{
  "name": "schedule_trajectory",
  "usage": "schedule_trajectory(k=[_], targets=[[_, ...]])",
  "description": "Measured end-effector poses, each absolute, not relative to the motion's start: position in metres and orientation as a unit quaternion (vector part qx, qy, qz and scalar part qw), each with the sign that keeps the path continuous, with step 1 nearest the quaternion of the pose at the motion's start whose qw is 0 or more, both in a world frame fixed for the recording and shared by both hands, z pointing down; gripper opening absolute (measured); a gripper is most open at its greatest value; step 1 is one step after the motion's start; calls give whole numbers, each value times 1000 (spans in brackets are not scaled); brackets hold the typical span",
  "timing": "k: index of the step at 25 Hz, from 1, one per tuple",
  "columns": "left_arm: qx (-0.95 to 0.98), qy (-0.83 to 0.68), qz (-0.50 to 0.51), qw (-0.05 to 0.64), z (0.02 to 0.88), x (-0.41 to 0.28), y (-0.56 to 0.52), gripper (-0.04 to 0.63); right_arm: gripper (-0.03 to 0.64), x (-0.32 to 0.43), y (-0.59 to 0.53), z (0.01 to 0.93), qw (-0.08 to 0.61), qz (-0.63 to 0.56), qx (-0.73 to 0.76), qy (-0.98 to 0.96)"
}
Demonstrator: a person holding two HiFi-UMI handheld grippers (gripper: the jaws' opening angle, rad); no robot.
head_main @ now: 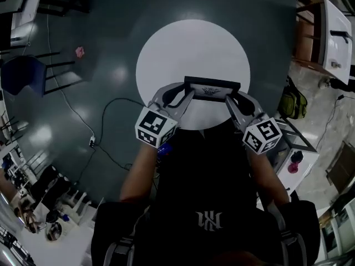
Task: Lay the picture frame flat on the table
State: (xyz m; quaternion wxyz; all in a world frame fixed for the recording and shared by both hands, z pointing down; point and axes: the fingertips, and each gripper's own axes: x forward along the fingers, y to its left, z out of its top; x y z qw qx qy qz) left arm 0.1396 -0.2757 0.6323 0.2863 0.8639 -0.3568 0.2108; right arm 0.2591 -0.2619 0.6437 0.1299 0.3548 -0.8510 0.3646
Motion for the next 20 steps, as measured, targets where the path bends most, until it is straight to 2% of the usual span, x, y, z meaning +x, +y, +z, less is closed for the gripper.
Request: schedule_trajectory(k=[9, 20], targets=[[829, -384, 232, 335, 723, 141, -268, 91, 86, 262, -262, 732, 161, 425, 340, -823], [817, -402, 273, 311, 803, 161, -270, 103, 86, 282, -261, 808, 196, 421, 348, -814]])
